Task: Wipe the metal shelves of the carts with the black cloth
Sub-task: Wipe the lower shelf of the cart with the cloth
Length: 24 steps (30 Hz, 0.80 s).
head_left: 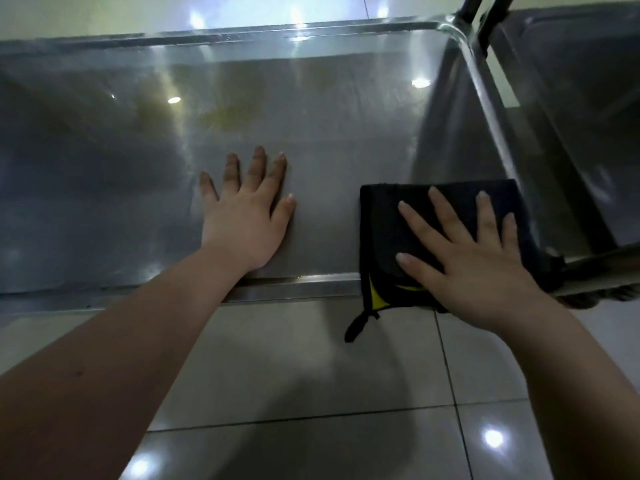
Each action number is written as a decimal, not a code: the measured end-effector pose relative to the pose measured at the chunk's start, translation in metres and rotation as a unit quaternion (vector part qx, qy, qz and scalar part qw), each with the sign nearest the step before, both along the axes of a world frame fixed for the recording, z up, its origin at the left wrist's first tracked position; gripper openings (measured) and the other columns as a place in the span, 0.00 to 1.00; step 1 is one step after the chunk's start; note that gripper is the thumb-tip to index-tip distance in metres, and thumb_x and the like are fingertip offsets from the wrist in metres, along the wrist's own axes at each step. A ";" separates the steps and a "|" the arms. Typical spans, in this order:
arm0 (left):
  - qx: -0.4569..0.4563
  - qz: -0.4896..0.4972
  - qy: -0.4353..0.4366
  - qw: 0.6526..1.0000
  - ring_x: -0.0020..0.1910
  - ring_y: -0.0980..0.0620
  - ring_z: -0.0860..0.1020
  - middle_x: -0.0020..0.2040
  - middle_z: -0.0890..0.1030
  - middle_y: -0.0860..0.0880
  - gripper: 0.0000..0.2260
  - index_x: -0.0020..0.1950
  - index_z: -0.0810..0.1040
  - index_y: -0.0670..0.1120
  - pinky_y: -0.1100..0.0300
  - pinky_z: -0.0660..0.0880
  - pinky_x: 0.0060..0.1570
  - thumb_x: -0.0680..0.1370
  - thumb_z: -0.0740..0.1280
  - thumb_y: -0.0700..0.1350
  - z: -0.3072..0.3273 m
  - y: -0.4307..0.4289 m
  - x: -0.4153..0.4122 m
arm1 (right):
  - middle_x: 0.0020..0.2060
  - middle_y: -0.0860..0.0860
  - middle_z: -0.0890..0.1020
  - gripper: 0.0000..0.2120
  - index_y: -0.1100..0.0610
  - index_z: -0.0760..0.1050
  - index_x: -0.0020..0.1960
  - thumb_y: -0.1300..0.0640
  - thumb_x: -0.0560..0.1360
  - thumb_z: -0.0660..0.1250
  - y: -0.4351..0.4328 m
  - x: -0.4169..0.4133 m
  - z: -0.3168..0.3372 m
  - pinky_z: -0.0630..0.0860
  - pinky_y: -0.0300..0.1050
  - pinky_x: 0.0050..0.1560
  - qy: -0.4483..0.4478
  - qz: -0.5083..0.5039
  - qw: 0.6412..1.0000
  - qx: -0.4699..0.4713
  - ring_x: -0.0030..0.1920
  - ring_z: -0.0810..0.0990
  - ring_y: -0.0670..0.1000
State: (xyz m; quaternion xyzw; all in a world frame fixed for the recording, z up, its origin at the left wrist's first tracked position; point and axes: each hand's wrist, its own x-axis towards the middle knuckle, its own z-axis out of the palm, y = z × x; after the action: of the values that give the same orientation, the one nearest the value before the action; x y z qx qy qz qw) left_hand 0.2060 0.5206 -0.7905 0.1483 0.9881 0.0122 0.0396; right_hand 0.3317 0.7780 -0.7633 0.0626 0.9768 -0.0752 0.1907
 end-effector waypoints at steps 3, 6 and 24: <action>0.009 0.002 -0.006 1.000 0.80 0.40 0.44 0.82 0.46 0.51 0.28 0.81 0.45 0.56 0.33 0.43 0.73 0.82 0.47 0.59 0.000 0.002 -0.002 | 0.73 0.35 0.29 0.29 0.24 0.28 0.68 0.26 0.73 0.40 0.004 -0.017 0.000 0.26 0.64 0.71 0.006 0.004 1.000 0.001 0.75 0.26 0.59; 0.003 -0.001 -0.005 1.000 0.79 0.40 0.44 0.82 0.46 0.51 0.28 0.81 0.45 0.56 0.32 0.43 0.73 0.81 0.46 0.60 -0.002 0.003 -0.003 | 0.78 0.38 0.36 0.30 0.26 0.36 0.73 0.27 0.75 0.44 0.017 -0.069 -0.005 0.28 0.64 0.72 0.035 -0.005 0.999 0.016 0.76 0.30 0.61; 0.007 0.001 -0.024 1.000 0.80 0.41 0.43 0.82 0.44 0.50 0.28 0.81 0.44 0.56 0.33 0.40 0.73 0.83 0.46 0.59 -0.001 0.001 -0.005 | 0.78 0.38 0.37 0.31 0.28 0.37 0.75 0.27 0.75 0.45 0.003 -0.043 -0.008 0.29 0.63 0.73 0.064 -0.037 0.997 0.011 0.77 0.31 0.60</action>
State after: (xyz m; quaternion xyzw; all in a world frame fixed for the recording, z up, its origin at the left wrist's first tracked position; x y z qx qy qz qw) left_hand 0.2015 0.5217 -0.7918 0.1475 0.9869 0.0225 0.0621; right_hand 0.2882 0.7806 -0.7711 0.0962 0.9847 -0.0751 0.1242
